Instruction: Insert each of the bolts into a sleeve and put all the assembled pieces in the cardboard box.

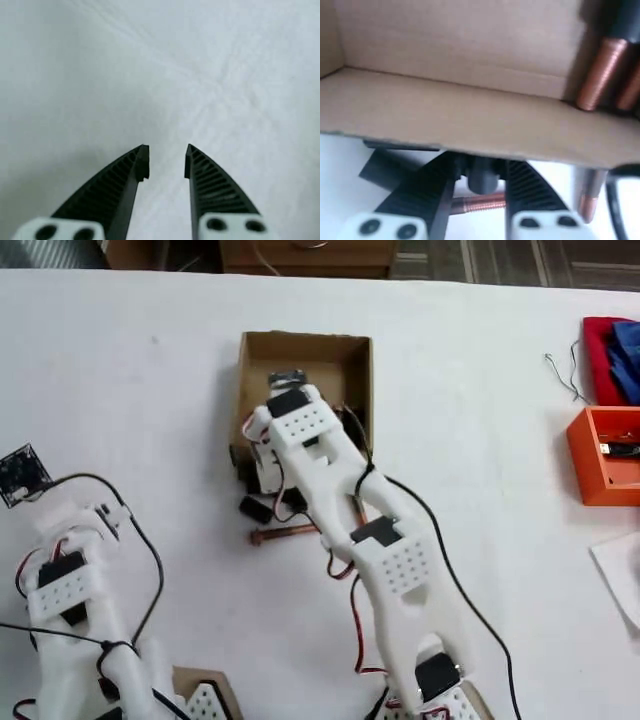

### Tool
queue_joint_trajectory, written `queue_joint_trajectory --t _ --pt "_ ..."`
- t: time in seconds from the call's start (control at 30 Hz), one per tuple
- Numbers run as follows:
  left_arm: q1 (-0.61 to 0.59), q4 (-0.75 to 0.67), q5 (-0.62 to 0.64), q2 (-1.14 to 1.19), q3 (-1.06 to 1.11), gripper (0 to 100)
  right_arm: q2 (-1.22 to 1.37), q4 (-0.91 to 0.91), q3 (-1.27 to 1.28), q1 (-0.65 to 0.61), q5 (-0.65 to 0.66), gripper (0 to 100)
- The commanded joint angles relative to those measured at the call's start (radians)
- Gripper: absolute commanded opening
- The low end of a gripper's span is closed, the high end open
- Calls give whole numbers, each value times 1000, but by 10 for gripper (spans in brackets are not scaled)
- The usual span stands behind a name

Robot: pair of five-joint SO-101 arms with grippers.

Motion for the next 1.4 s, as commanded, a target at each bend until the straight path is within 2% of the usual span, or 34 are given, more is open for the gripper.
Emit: queue_joint_trajectory --t 0.0,0.13,0.27,0.43,0.53,0.6,0.7,0.8,0.9,1.07,1.17,1.27,1.37 --pt "-5 -18 6 -6 -2 142 -7 4 -11 -4 14 18" --pt "-5 -18 6 -6 -2 142 -13 8 -11 -5 17 21" --pt "-5 -17 6 -6 -2 142 -81 51 -9 -12 97 21" --pt "-5 -15 6 -6 -2 142 -337 73 86 15 107 21" --pt "-3 -14 -6 -6 -2 145 -567 7 232 16 190 21" --pt "15 -8 -87 -6 -5 143 -742 -68 374 22 233 21" --pt "110 54 -256 -5 -21 143 -1023 -209 637 81 288 21" --pt "184 221 -373 -3 -102 143 -1274 -361 884 239 313 20" --pt "249 466 -459 -2 -280 146 -1460 -481 1062 435 316 20" --pt "494 928 -733 124 -676 146 -1586 -550 1226 642 315 20" --pt "632 1071 -736 298 -852 146 -1586 -590 1289 713 310 20" --pt "723 1135 -681 516 -993 146 -1586 -638 1335 759 308 20" --pt "806 1200 -681 713 -1122 146 -1586 -680 1375 768 308 20"
